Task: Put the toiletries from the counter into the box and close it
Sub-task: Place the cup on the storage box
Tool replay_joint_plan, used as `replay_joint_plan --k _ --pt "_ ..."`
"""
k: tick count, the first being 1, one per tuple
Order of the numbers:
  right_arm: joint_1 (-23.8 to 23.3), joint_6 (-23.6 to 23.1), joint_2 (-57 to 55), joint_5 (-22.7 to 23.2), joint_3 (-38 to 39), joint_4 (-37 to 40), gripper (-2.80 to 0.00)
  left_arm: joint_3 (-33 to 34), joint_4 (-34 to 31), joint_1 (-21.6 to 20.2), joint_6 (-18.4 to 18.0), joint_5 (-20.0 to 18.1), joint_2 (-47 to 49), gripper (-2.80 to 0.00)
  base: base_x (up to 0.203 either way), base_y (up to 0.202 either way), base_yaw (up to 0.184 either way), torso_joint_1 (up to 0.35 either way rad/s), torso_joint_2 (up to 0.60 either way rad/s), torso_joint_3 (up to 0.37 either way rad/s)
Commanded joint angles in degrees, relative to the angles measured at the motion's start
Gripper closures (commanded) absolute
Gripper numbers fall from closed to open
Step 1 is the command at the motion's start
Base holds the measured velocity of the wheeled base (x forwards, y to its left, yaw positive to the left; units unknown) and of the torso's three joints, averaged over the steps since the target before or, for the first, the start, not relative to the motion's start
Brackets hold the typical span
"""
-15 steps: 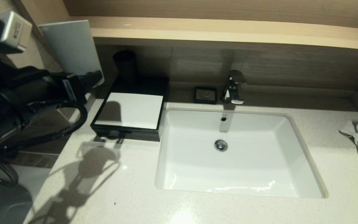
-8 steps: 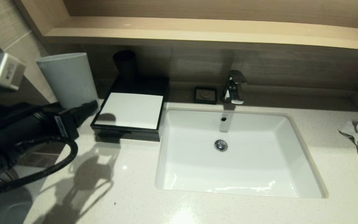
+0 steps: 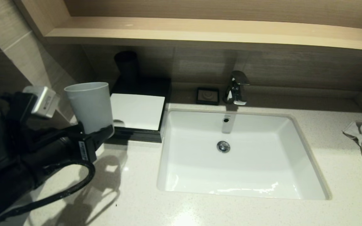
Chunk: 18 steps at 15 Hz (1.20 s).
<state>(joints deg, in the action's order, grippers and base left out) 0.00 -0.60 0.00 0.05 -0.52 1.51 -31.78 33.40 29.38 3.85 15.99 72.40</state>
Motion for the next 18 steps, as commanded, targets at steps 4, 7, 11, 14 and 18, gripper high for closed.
replay_joint_plan --k 4,7,11,14,18 --pt "0.00 -0.02 0.00 0.04 0.00 -0.02 0.00 -3.87 11.00 0.06 -0.02 3.99 13.20 0.00 0.000 0.000 0.000 0.000 0.00 0.000" --pt "0.00 -0.02 0.00 0.04 0.00 0.06 0.00 -7.68 11.45 0.06 0.10 4.83 16.08 0.00 0.000 0.000 0.000 0.000 0.00 0.000" --pt "0.00 -0.02 0.00 0.04 0.00 0.04 0.00 -9.44 11.96 0.15 0.02 5.02 19.07 0.00 0.000 0.000 0.000 0.000 0.00 0.000" --pt "-0.01 -0.02 0.00 0.04 0.00 -0.01 0.00 -10.12 16.21 0.22 -0.15 5.82 22.33 0.00 0.000 0.000 0.000 0.000 0.00 0.000" --pt "0.00 -0.02 0.00 0.04 0.00 -0.02 0.00 -13.91 17.31 0.34 -0.23 6.77 25.35 0.00 0.000 0.000 0.000 0.000 0.00 0.000"
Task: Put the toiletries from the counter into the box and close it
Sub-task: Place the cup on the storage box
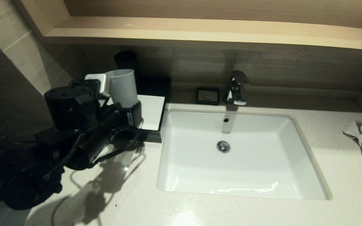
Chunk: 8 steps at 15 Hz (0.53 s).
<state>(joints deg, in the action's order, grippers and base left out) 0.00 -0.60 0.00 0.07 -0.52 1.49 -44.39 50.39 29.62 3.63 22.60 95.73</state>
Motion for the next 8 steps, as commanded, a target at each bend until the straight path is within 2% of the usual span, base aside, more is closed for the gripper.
replay_joint_plan --k 1,8 --pt "0.00 -0.02 0.00 0.01 0.00 0.01 0.00 -2.28 0.39 0.29 0.01 0.16 2.66 0.00 0.000 0.000 0.000 0.000 0.00 0.000" --pt "0.00 -0.02 0.00 0.01 0.00 0.01 0.00 -8.09 0.85 0.79 0.06 -0.17 7.93 0.00 0.000 0.000 0.000 0.000 0.00 0.000"
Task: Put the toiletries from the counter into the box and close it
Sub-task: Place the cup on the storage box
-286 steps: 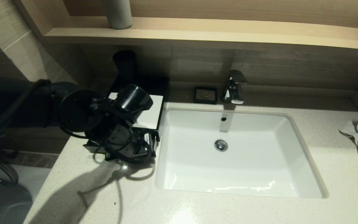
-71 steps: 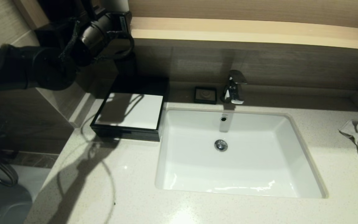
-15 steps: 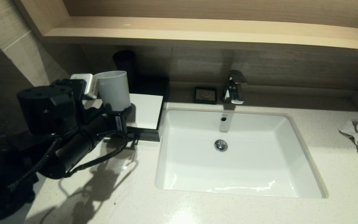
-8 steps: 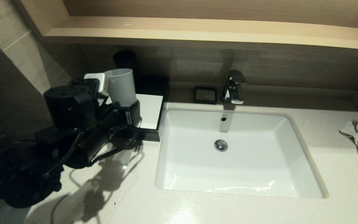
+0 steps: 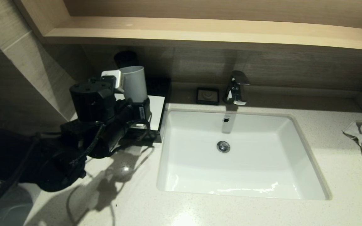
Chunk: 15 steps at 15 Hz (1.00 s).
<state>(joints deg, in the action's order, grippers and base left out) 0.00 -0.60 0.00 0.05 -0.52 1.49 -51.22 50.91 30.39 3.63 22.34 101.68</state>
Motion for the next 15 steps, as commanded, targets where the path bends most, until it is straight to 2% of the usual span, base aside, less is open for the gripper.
replay_joint_plan --k 1,15 --pt "0.00 -0.02 0.00 0.04 0.00 0.01 0.00 -1.80 0.34 0.02 0.06 0.03 2.51 0.00 0.000 0.000 0.000 0.000 0.00 0.000" --pt "0.00 -0.02 0.00 0.04 0.00 0.01 0.00 -11.99 3.67 -0.24 -1.35 -0.01 10.34 0.00 0.000 0.000 0.000 0.000 0.00 0.000"
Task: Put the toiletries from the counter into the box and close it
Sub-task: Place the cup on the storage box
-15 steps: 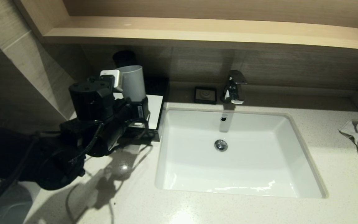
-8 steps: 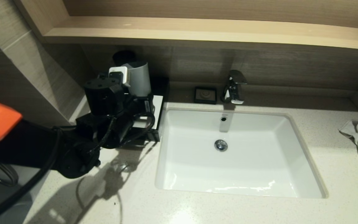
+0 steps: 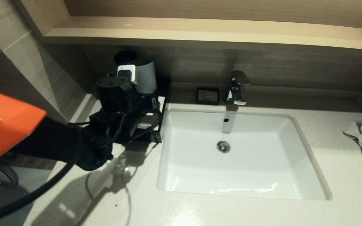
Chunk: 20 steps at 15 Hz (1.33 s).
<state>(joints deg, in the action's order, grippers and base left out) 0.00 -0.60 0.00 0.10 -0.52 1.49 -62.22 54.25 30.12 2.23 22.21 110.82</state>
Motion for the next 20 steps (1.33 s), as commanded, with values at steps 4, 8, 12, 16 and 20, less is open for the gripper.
replay_joint_plan --k 4,8,12,16,20 --pt "0.00 -0.02 0.00 -0.01 0.00 0.09 0.00 -2.99 0.67 -0.15 -1.11 0.12 2.67 0.00 0.000 0.000 0.000 0.000 0.00 0.000" --pt "0.00 -0.02 0.00 -0.01 0.00 0.01 0.00 -2.99 9.43 -0.35 -5.99 0.03 6.04 0.00 0.000 0.000 0.000 0.000 0.00 0.000" --pt "0.00 -0.02 0.00 -0.01 0.00 0.02 0.00 -3.66 12.55 -0.56 -8.65 0.03 7.63 0.00 0.000 0.000 0.000 0.000 0.00 0.000" --pt "0.00 -0.02 0.00 -0.01 0.00 0.01 0.00 -5.02 12.95 -0.93 -8.65 0.03 8.91 0.00 0.000 0.000 0.000 0.000 0.00 0.000" --pt "-0.01 -0.02 0.00 -0.01 0.00 0.01 0.00 -8.07 12.84 -1.14 -8.65 0.03 10.98 0.00 0.000 0.000 0.000 0.000 0.00 0.000"
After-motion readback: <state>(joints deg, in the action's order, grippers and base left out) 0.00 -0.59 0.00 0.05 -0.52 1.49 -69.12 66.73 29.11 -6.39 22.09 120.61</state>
